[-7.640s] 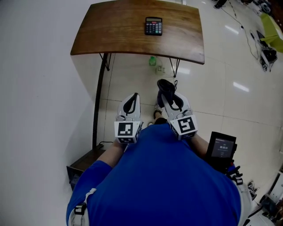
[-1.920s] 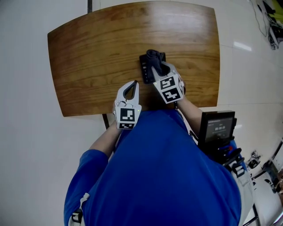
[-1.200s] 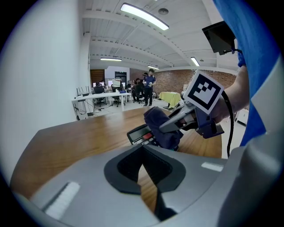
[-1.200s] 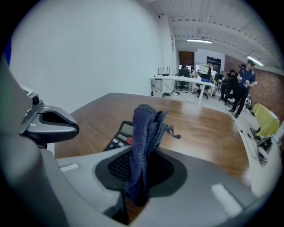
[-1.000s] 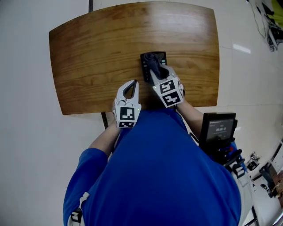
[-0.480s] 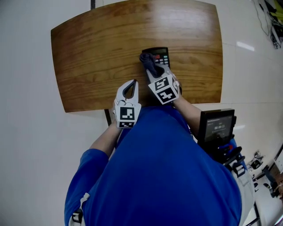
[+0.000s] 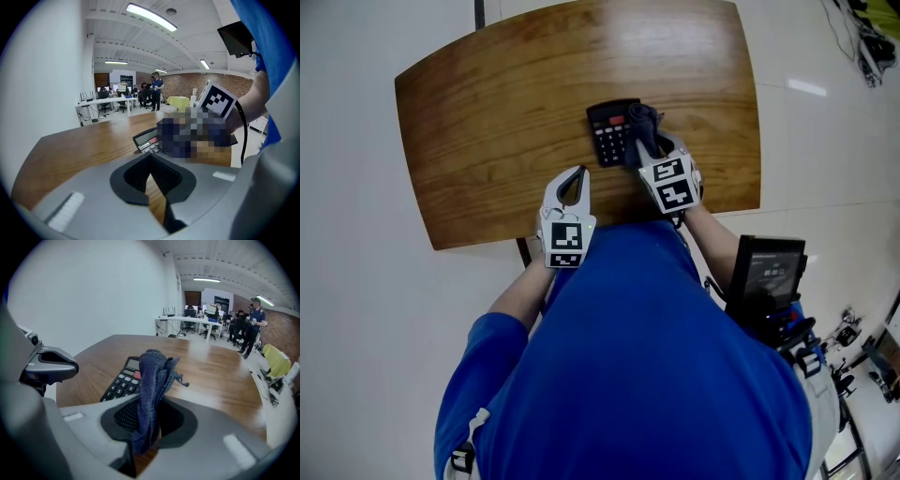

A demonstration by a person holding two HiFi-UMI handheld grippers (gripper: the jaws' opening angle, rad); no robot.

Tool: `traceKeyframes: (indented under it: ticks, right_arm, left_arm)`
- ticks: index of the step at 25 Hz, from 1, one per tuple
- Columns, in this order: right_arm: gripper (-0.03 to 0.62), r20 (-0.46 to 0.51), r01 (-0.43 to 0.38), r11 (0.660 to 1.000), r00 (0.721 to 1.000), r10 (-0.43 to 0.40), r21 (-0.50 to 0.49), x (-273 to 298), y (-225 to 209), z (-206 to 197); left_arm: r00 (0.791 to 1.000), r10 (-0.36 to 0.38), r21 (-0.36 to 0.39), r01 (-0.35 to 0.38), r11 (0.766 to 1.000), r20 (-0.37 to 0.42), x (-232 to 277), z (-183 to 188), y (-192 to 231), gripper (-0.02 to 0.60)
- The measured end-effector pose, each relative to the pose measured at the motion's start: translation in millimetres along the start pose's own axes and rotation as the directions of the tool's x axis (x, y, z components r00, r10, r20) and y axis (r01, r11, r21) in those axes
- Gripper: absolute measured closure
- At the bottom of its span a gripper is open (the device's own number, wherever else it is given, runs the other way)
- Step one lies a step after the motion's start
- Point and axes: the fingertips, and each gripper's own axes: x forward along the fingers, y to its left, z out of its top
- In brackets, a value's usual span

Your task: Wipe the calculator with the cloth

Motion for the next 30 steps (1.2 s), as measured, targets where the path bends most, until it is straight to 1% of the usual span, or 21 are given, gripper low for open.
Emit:
traceKeyframes:
  ticks: [4, 8, 12, 16, 18, 21, 24, 30]
  right_arm:
    - [0.511, -0.005, 0.03, 0.999, 1.0, -0.03, 0.012, -1.8, -12.1, -4.2]
    - [0.511, -0.003, 0.018, 1.0, 1.0, -0.018, 0.005, 2.6, -3.5, 5.1]
    - [0.511, 0.018, -0.028, 0.999, 0.999, 0.029, -0.032, 0.7, 19.5, 13.6]
    - [0.511, 0.033, -0.113, 0.99, 0.993, 0.116, -0.089, 2.6, 59.7, 24.9]
    - [0.511, 0.021, -0.149, 0.982, 0.988, 0.152, -0.115, 5.5, 78.4, 26.8]
    - [0.511, -0.008, -0.172, 0.976, 0.985, 0.172, -0.134, 12.2, 91.2, 23.3]
    - [0.511, -0.019, -0.161, 0.98, 0.987, 0.16, -0.119, 17.2, 84.2, 16.9]
    - [0.511, -0.03, -0.107, 0.991, 0.994, 0.105, -0.078, 15.8, 50.6, 0.1]
  left_arm:
    - [1.0, 0.0, 0.002, 0.0, 1.0, 0.002, 1.6, 0.9, 0.2, 0.577]
    - [1.0, 0.017, 0.001, -0.017, 1.0, -0.004, -2.6, 0.5, 11.7, 0.577]
    - [0.999, 0.035, -0.006, -0.035, 0.999, 0.005, -8.2, -2.3, 12.7, 0.577]
    - [0.998, 0.057, -0.008, -0.057, 0.998, 0.003, -16.2, -1.3, 15.9, 0.577]
    - [0.998, 0.069, -0.004, -0.069, 0.998, 0.001, -21.0, 0.4, 19.5, 0.577]
    - [0.997, 0.079, -0.008, -0.079, 0.997, -0.011, -26.6, 2.2, 22.4, 0.577]
    - [0.997, 0.076, -0.001, -0.076, 0.997, -0.017, -26.5, 1.2, 21.2, 0.577]
    - [0.999, 0.049, 0.018, -0.049, 0.999, -0.005, -15.2, -0.1, 11.1, 0.577]
